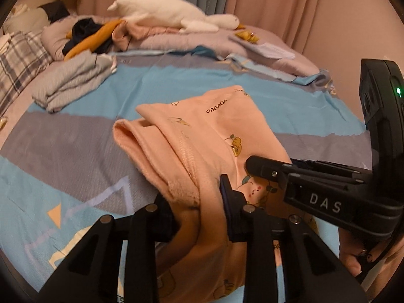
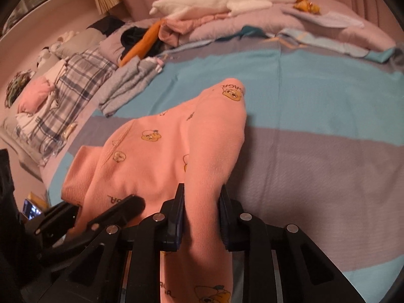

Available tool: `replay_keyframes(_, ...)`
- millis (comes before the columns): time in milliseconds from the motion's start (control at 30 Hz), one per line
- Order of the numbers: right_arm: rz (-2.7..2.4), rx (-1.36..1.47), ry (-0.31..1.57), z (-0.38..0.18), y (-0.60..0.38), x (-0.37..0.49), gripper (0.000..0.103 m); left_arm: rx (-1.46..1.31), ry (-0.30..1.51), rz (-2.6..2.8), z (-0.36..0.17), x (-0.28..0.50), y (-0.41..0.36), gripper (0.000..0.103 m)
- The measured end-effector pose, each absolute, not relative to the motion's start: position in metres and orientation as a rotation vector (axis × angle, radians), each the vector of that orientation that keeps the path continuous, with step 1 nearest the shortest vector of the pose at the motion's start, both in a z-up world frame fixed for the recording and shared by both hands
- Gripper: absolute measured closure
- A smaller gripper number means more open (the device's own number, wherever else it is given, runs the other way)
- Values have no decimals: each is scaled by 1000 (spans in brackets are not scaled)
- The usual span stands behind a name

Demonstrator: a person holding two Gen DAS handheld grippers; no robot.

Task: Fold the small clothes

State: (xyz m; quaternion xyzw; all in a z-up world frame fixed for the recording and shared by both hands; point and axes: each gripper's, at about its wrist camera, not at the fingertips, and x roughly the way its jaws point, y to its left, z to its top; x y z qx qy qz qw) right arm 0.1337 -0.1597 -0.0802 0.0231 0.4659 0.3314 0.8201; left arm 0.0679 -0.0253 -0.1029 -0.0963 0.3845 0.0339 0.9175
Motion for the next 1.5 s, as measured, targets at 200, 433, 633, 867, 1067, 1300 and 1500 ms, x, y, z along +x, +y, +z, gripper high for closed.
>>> replay_keyframes(200,661,43,949,-72,-169,133,78,-181,741,42,-97,67,-37,74)
replay_keyframes(433,626,59,930,-70,-184,138,78,-79,676,41,-92,69,-67,74)
replay_keyframes(633,584,71,916,-69,-205,141,78,-42,640,6,-91,74,-85,74)
replay_keyframes(867,550,88,912,-71,-219,143,78,-39,651,-23,-94,83,-97,74)
replay_keyframes(1067,527,115,937,-80,-223,151,78,-67,704,-31,-101,99,-96,74)
replay_keyframes(1300,500,108,1015,-104,-220,159,78,-84,823,3,-129,113,-99,73)
replay_keyframes(1500,444,95,1029,-113,-224,157,78,-94,862,33,-138,114,-96,68)
